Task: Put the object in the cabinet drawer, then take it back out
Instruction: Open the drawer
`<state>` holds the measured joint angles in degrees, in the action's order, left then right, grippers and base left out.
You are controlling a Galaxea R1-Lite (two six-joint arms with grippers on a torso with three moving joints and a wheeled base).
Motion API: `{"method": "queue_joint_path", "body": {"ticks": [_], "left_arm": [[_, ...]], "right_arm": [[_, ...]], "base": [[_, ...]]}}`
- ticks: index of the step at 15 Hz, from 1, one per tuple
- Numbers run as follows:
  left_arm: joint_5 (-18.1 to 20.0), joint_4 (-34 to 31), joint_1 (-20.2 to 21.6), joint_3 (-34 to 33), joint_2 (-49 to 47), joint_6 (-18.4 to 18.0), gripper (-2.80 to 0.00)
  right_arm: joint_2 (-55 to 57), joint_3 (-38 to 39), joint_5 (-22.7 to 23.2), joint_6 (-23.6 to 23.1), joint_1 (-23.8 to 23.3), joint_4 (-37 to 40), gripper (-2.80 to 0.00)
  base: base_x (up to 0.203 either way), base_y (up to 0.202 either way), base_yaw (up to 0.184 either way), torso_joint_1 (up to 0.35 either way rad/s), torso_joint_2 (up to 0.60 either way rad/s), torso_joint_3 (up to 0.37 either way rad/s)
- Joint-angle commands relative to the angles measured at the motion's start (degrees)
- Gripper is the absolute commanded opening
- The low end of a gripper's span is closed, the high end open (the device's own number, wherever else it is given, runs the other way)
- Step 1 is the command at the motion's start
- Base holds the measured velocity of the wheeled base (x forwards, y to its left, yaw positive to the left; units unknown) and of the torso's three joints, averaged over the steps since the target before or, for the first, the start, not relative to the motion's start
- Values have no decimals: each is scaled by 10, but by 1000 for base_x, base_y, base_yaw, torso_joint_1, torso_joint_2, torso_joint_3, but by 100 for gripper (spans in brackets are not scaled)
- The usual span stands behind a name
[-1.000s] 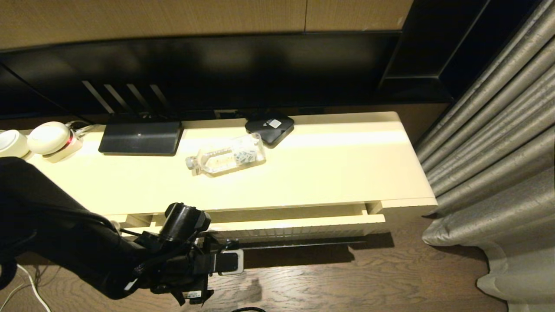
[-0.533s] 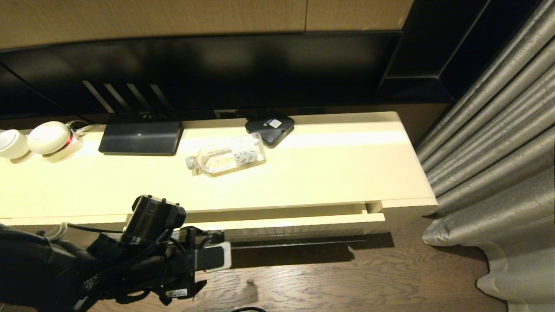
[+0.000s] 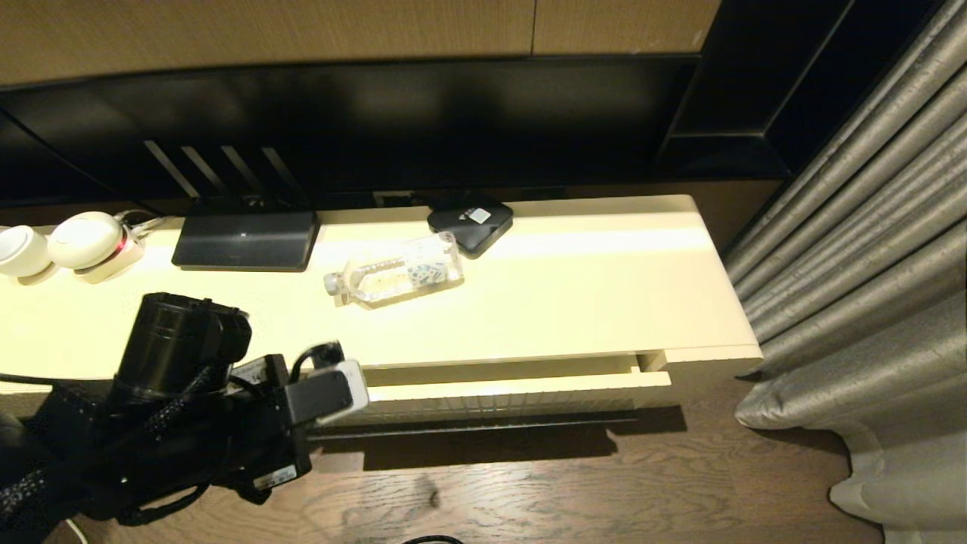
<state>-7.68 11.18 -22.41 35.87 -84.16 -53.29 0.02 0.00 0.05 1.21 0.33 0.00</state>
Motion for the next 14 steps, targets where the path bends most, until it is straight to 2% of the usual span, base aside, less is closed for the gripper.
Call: {"method": "queue_joint_path", "body": {"ticks": [1, 6, 10, 11, 14], "left_arm": [[-6, 1, -7, 24, 17, 70, -280], [3, 1, -33, 71, -10, 397, -280], [-10, 3, -62, 115, -98, 651, -280], [-23, 3, -67, 129, -117, 690, -280], [-67, 8, -69, 138, -162, 707, -280]], "right_arm": [[1, 0, 0, 0, 0, 0, -280], [1, 0, 0, 0, 0, 0, -280], [1, 0, 0, 0, 0, 0, -280], [1, 0, 0, 0, 0, 0, -280], [1, 1, 0, 0, 0, 0, -280]], "base": [[0, 0, 0, 0, 0, 0], [0, 0, 0, 0, 0, 0], [0, 0, 0, 0, 0, 0], [0, 0, 0, 0, 0, 0], [0, 0, 0, 0, 0, 0]]}}
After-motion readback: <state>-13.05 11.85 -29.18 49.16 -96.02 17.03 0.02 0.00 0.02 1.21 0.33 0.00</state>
